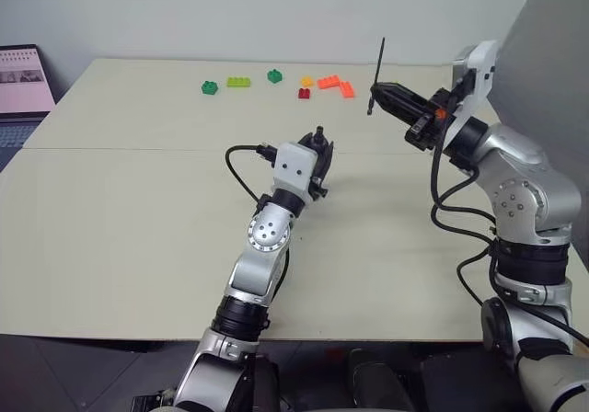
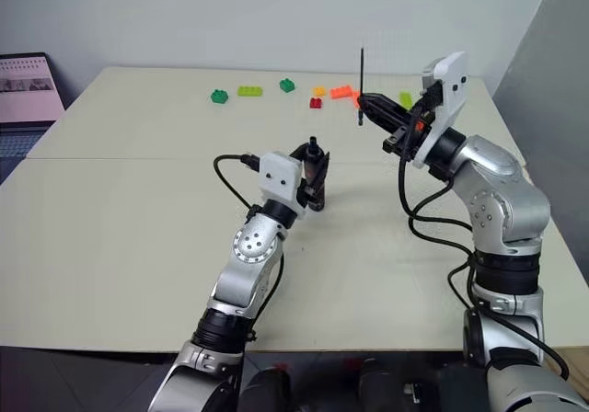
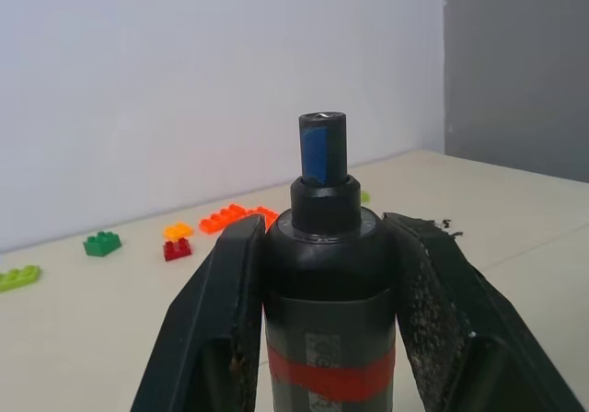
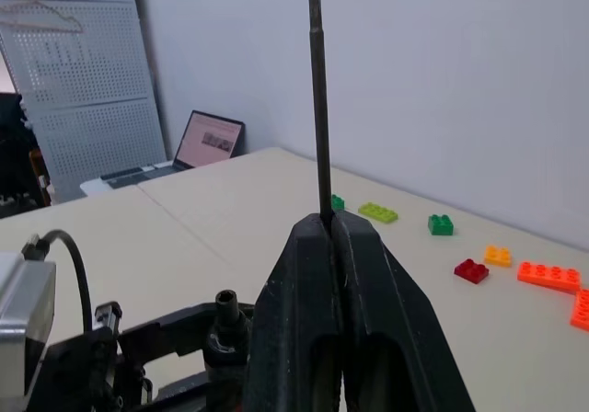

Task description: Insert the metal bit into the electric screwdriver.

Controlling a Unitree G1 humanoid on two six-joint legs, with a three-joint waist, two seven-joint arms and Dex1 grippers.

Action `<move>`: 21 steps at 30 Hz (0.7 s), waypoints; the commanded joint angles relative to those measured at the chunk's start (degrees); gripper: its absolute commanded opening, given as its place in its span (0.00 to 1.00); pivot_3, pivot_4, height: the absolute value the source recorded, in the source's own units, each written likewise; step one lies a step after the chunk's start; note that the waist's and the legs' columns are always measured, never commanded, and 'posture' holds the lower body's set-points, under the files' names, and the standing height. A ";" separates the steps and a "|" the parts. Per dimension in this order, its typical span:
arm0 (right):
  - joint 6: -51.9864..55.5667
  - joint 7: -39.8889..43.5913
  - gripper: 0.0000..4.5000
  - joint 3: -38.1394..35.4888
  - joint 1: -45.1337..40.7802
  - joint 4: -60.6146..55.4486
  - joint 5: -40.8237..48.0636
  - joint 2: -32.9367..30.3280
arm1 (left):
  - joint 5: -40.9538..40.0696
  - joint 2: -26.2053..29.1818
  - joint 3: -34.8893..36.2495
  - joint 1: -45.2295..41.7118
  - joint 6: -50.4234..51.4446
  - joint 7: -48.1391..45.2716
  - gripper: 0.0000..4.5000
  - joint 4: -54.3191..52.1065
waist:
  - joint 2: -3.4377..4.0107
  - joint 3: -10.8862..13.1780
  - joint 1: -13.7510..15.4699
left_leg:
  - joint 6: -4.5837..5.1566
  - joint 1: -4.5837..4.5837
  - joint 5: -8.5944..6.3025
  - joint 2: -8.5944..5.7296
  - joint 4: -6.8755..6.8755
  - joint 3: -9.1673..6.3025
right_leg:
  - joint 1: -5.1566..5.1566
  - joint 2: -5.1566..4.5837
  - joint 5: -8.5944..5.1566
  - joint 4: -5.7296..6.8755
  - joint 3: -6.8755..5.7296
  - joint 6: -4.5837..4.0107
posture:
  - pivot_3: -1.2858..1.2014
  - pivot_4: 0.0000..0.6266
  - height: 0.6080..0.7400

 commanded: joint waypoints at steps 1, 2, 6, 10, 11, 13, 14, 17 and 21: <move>0.17 -3.84 0.00 -0.85 -2.22 -3.37 2.18 1.96 | 0.65 -1.10 0.49 -1.03 -1.35 1.98 0.36 -0.14 | 0.00 0.00 -0.01 | 0.00 0.00 0.00 0.00 0.00 0.00 | 0.00 0.00 0.00 0.00 0.00 0.00 | 0.52 0.24 1.00; 0.38 -4.66 0.00 -0.66 -2.31 -3.79 2.68 2.85 | 0.55 -1.37 0.59 -0.97 -1.08 2.26 0.36 -0.02 | 0.01 0.00 -0.13 | 0.00 0.00 0.00 0.00 0.00 0.00 | 0.00 0.00 0.00 0.00 0.00 0.00 | 0.52 0.24 1.00; 0.99 -5.33 0.00 -0.23 -2.14 -4.88 5.13 5.00 | -1.66 -2.46 0.40 -0.70 0.68 0.73 0.36 -1.25 | 0.01 -0.01 -0.19 | 0.00 0.01 0.00 0.01 0.00 -0.02 | 0.00 0.03 0.00 0.03 0.00 0.00 | 0.52 0.24 1.00; 1.33 -3.77 0.00 0.34 -1.93 -5.23 6.98 4.22 | -3.21 -2.66 -0.13 -1.02 3.35 -1.54 0.36 -4.36 | 0.01 -0.01 0.15 | 0.00 -0.01 0.00 0.00 0.00 -0.01 | 0.01 0.02 0.00 0.01 -0.01 0.00 | 0.52 0.24 1.00; 1.30 -3.60 0.00 0.33 -2.08 -5.03 7.23 4.03 | -3.40 -2.62 -0.04 -1.20 4.15 -1.81 0.36 -5.05 | 0.01 -0.01 0.20 | 0.00 -0.02 0.00 0.00 0.00 -0.01 | 0.01 0.02 0.00 0.00 -0.01 0.00 | 0.52 0.24 1.00; 0.99 -3.32 0.00 0.37 -2.51 -4.47 7.41 3.60 | -3.63 -2.46 0.13 -1.60 5.84 -2.18 0.36 -6.30 | 0.01 -0.01 0.21 | 0.00 -0.03 0.00 0.00 0.00 -0.01 | 0.00 0.02 0.00 -0.02 -0.01 0.01 | 0.52 0.24 1.00; 0.84 -3.15 0.00 0.45 -2.72 -4.18 7.48 3.42 | -3.92 -2.45 0.24 -1.84 6.87 -2.35 0.36 -6.91 | 0.01 -0.01 0.20 | 0.00 -0.03 0.00 0.00 -0.01 -0.01 | 0.00 0.02 0.00 -0.03 -0.01 0.01 | 0.52 0.24 1.00; 0.36 -2.55 0.00 0.74 -3.12 -3.65 7.47 2.79 | -4.05 -2.22 -0.14 -2.49 9.77 -3.07 0.36 -9.26 | 0.01 -0.01 0.12 | 0.00 -0.04 0.00 0.01 -0.03 -0.01 | -0.04 0.03 0.00 -0.03 -0.01 0.01 | 0.52 0.24 1.00; -0.38 -1.05 0.00 1.68 -3.13 -2.55 6.95 1.85 | -4.29 -1.22 -1.43 -1.20 11.59 -5.30 0.36 -11.38 | 0.01 -0.01 -0.02 | 0.00 -0.04 0.00 0.01 -0.04 -0.01 | -0.06 0.03 -0.01 -0.03 0.00 0.01 | 0.52 0.24 1.00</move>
